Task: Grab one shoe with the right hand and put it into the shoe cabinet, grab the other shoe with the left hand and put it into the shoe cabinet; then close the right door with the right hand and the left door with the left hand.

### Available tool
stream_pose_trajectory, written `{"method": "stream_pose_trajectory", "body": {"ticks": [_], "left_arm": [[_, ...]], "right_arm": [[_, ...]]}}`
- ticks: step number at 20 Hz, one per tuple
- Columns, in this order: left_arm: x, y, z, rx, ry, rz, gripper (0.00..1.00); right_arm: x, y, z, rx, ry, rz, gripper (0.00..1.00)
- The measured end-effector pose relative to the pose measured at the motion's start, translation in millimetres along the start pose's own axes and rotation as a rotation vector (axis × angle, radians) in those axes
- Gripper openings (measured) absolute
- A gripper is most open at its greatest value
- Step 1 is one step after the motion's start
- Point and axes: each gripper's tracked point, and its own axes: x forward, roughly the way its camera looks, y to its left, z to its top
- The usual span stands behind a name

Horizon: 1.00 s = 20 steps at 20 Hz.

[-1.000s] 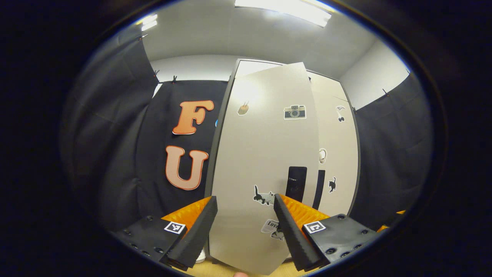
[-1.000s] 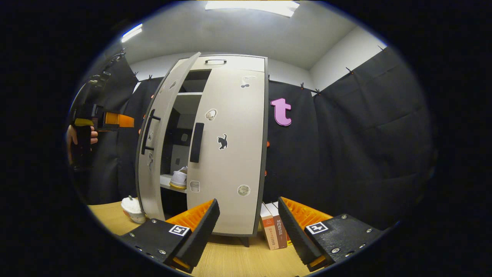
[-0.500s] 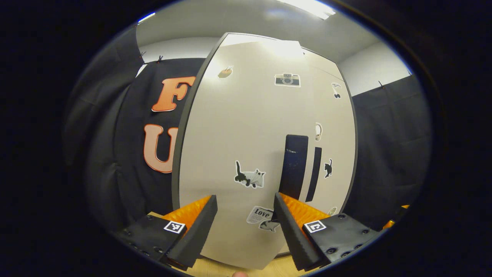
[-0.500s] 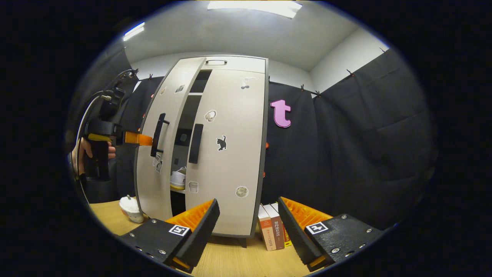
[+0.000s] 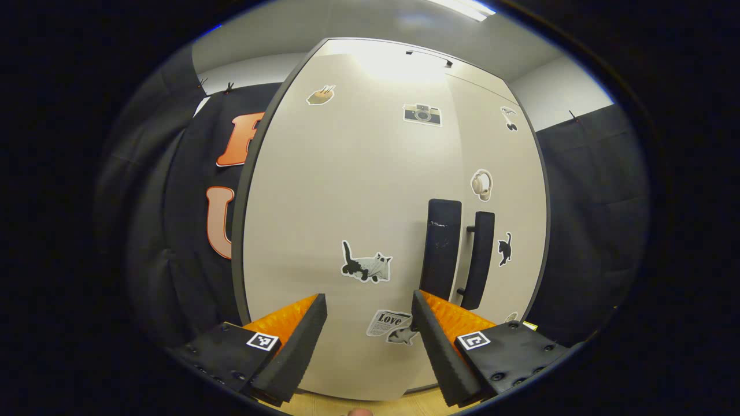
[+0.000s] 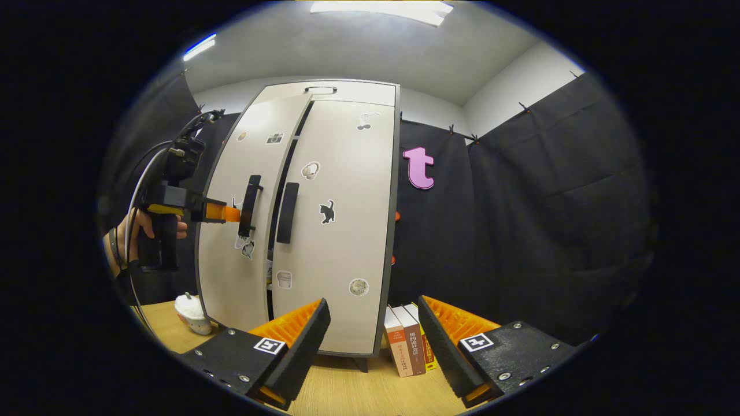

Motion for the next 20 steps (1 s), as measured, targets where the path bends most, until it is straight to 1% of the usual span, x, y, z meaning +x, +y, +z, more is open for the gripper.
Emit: {"method": "stream_pose_trajectory", "body": {"ticks": [4, 8, 9, 11, 13, 14, 16, 17, 18, 20], "left_arm": [[10.0, -3.4, -3.4, -0.018, 0.005, -0.003, 0.96], [17.4, -2.9, -3.2, 0.007, 0.006, 0.006, 0.96], [20.2, -9.3, -2.8, 0.003, 0.005, -0.018, 0.96], [21.8, -24.2, -10.9, -0.016, 0.041, -0.069, 0.96], [19.8, -21.6, -7.1, -0.018, 0.021, -0.043, 0.94], [19.5, -20.8, -2.2, -0.015, -0.001, -0.034, 0.97], [15.5, -19.8, 4.2, -0.001, -0.02, -0.025, 0.96], [11.3, -18.4, 7.8, 0.004, -0.03, -0.024, 0.99], [6.5, -17.0, 10.5, 0.006, -0.036, -0.022, 0.96], [-3.5, -16.6, 16.3, 0.003, -0.049, -0.023, 0.96]], "right_arm": [[0.6, -7.2, -2.6, 0.001, 0.0, -0.011, 0.94], [3.8, -17.5, 0.1, 0.007, -0.009, -0.027, 0.94], [5.7, -19.8, 1.6, 0.009, -0.013, -0.032, 0.94], [6.7, -24.3, 0.8, 0.004, -0.015, -0.04, 0.94], [5.3, -28.1, 0.4, -0.001, -0.016, -0.047, 0.94], [4.8, -29.2, -0.5, 0.001, -0.015, -0.047, 0.94], [3.9, -30.5, -4.8, 0.002, -0.004, -0.046, 0.94], [3.4, -30.5, -6.4, 0.002, 0.0, -0.044, 0.94], [3.0, -29.9, -7.3, 0.003, 0.001, -0.04, 0.94], [2.5, -24.0, -7.8, 0.01, 0.002, -0.024, 0.94]]}}
